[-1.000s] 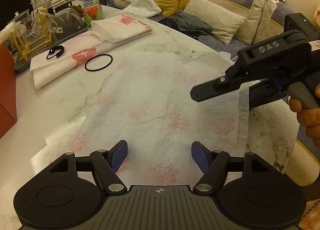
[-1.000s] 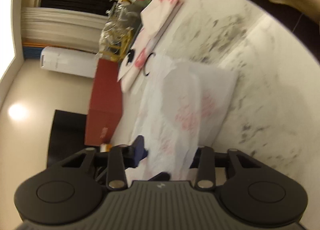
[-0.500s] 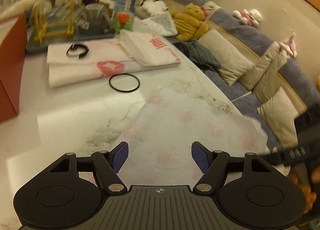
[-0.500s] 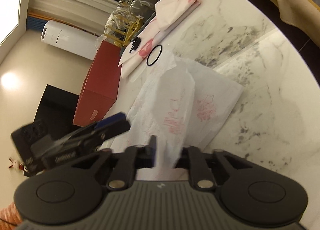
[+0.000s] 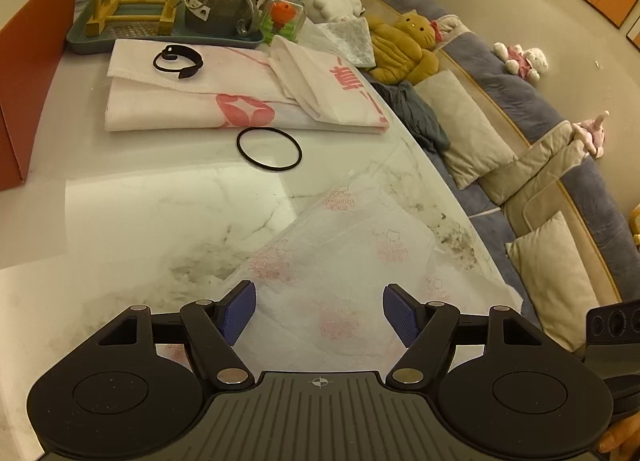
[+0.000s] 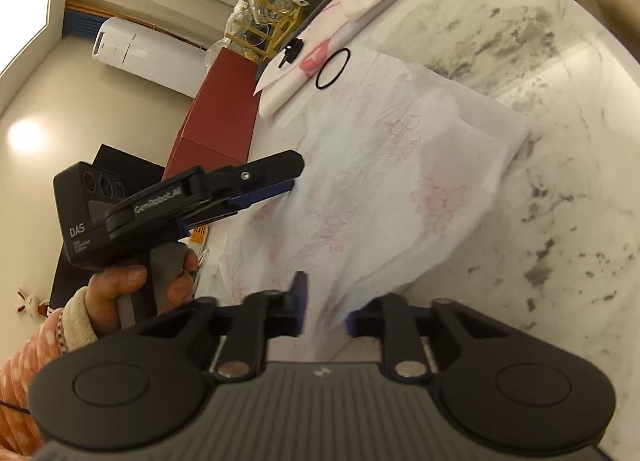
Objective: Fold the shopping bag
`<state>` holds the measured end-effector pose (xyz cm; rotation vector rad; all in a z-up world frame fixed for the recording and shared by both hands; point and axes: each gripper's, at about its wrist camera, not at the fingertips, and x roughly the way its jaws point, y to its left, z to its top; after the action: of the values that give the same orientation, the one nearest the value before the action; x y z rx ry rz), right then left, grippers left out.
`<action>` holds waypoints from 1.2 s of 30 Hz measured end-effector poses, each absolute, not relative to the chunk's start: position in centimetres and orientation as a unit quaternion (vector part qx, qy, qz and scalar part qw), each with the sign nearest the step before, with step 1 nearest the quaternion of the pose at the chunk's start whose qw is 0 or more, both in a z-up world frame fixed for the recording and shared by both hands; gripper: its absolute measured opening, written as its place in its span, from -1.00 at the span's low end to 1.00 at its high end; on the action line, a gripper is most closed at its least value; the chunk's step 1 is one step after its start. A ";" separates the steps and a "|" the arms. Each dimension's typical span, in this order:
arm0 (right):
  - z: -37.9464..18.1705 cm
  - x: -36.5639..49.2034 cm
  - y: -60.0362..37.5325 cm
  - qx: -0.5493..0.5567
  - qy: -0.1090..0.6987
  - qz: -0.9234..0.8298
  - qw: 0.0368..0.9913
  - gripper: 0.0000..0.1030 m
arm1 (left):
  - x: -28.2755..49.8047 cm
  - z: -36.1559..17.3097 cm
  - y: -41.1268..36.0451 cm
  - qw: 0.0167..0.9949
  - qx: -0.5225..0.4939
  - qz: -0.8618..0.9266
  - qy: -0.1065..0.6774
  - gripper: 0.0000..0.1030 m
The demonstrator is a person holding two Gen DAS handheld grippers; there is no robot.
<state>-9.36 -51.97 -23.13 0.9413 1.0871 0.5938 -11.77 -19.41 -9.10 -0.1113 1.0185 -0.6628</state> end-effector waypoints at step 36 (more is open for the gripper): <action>-18.1 -9.5 -56.8 0.230 0.421 0.177 0.859 0.01 | -12.8 -9.9 -15.7 0.727 -0.264 -0.341 0.534 0.43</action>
<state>-9.47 -56.83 -18.11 0.4822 0.8845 0.3716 -12.80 -15.66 -9.93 -0.5814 1.1771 -0.7526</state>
